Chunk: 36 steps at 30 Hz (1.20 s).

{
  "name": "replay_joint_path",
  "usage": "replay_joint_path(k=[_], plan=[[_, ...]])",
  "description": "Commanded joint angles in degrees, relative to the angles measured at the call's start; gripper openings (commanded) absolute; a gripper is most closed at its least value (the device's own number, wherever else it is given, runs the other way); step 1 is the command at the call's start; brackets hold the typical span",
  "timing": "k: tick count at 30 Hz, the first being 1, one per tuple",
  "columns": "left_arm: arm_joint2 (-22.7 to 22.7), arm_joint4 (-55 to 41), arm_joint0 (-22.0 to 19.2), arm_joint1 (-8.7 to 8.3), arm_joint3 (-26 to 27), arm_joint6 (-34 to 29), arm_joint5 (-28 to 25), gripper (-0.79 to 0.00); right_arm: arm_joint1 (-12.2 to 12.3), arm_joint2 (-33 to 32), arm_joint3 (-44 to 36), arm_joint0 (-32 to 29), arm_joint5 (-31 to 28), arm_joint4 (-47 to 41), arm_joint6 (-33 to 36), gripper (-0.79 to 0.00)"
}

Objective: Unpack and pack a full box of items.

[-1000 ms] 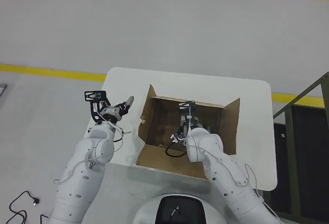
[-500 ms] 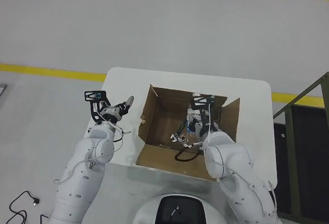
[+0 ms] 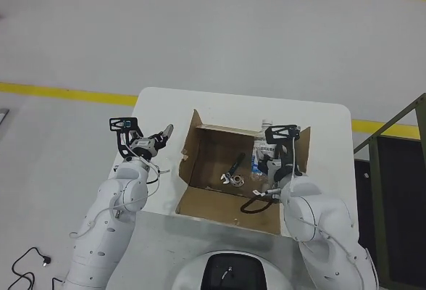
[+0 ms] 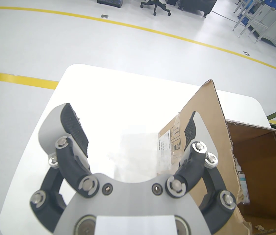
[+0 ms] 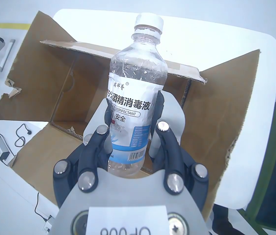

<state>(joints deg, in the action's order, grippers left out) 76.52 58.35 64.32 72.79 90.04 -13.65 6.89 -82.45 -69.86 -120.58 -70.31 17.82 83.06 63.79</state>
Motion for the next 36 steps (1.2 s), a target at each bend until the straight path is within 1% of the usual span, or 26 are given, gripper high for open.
replay_joint_path(k=[1,4,6,9,15,22,31,36], plan=[[0.0,0.0,0.0,0.00,0.0,0.0,0.0,0.000,0.0,0.0,0.0,0.0,0.0,0.0,0.0,-0.785],[0.0,0.0,0.0,0.00,0.0,0.0,0.0,0.000,0.0,0.0,0.0,-0.1,-0.1,-0.1,-0.4,-0.785],[0.0,0.0,0.0,0.00,0.0,0.0,0.0,0.000,0.1,-0.4,-0.3,-1.0,-1.2,-0.9,-1.9,-0.785],[0.2,0.6,0.6,0.00,0.3,1.3,0.0,0.000,0.2,-1.9,-1.9,-1.5,-2.4,-1.4,-1.6,-0.785],[1.0,3.1,1.7,-0.10,-0.2,4.6,-0.5,0.000,0.4,-5.2,-7.5,-1.3,-4.3,-5.2,1.8,-0.785],[1.3,3.3,1.9,-0.09,-0.3,5.2,-0.7,0.000,0.8,-10.0,-13.9,-2.2,-6.2,-9.7,6.8,-0.785],[1.3,3.3,1.9,-0.09,-0.3,5.2,-0.7,0.000,1.3,-16.9,-14.1,-1.7,-6.7,-16.6,8.0,-0.785],[1.3,3.3,1.9,-0.09,-0.3,5.2,-0.7,0.000,1.3,-16.9,-14.1,-1.7,-6.7,-16.6,8.0,-0.785]])
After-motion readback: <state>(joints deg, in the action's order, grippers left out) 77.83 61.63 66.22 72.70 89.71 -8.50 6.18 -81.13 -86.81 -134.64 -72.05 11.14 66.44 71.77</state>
